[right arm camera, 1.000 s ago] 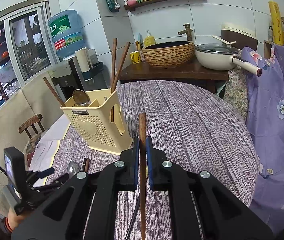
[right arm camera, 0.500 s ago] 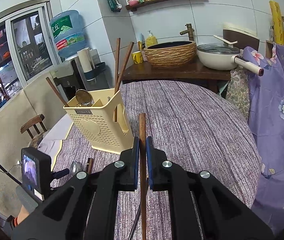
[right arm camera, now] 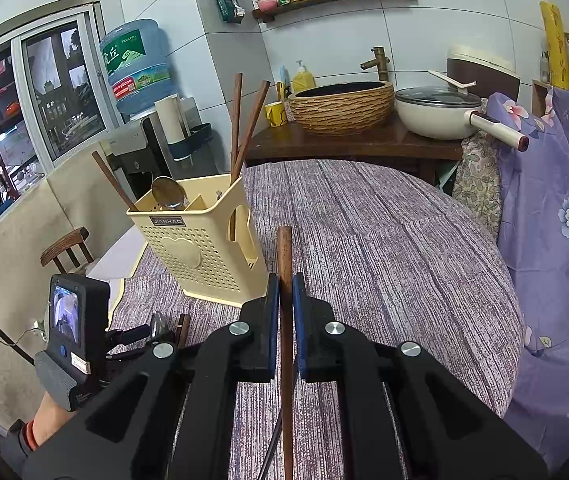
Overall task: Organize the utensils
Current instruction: 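Lift the held spoon and chopstick up toward the cream holder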
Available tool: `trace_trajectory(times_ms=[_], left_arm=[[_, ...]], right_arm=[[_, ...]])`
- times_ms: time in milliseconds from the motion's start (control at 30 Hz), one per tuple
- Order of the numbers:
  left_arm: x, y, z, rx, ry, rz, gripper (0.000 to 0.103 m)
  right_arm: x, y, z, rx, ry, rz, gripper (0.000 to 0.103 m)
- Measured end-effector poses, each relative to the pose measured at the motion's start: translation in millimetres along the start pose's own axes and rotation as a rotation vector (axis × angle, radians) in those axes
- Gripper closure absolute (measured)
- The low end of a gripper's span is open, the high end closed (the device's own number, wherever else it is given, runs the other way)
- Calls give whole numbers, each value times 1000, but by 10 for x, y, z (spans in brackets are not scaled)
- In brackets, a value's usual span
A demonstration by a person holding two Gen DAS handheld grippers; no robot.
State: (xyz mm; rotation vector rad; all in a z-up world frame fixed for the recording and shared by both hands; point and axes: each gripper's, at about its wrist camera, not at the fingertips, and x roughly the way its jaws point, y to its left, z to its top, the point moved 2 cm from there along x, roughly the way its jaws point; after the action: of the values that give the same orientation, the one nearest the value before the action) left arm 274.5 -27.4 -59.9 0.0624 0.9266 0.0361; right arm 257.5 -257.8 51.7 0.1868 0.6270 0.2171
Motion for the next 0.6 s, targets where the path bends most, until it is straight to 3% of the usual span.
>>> trace_trajectory(times_ms=[400,467,600], left_arm=[[-786,99,57,-32,-266,-95,64],[-857,113,74,-34,-287,-111,87],[-893,90,77,-28,-291,-115,87]], right_arm=[[-261,-40,75,26,-50,34,95],[-306,-13,86,19,-58,36,95],[-329,32,95,2,-59,38,95]])
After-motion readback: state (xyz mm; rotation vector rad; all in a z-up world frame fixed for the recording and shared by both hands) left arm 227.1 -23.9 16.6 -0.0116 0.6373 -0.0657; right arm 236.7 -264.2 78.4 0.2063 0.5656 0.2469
